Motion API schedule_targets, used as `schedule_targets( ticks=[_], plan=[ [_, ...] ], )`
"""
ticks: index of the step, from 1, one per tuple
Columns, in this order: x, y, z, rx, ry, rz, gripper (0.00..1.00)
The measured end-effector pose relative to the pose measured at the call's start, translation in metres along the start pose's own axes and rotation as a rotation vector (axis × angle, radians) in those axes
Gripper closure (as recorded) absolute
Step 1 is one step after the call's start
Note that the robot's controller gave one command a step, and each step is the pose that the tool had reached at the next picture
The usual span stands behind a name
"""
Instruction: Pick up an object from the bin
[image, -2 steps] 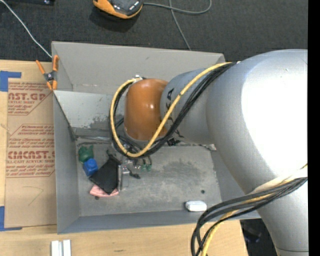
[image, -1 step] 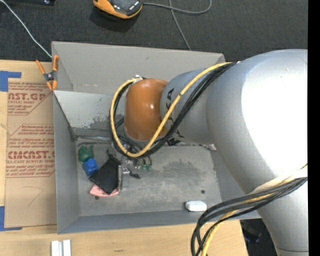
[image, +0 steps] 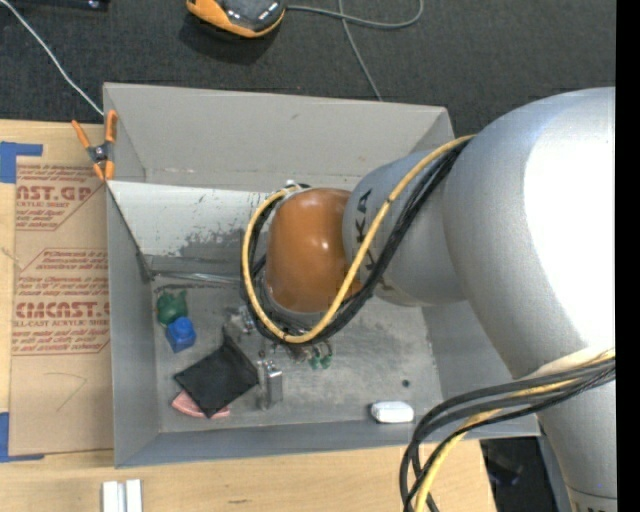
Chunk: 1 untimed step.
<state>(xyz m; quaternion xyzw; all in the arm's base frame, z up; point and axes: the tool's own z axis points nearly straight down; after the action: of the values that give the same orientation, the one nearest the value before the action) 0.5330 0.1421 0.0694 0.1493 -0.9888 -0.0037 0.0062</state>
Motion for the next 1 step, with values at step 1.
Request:
schedule_targets(
  ticks=[1],
  plan=[
    [0.0008,0.0513,0.0002,-0.001,-0.002,-0.215,0.0]
  ],
)
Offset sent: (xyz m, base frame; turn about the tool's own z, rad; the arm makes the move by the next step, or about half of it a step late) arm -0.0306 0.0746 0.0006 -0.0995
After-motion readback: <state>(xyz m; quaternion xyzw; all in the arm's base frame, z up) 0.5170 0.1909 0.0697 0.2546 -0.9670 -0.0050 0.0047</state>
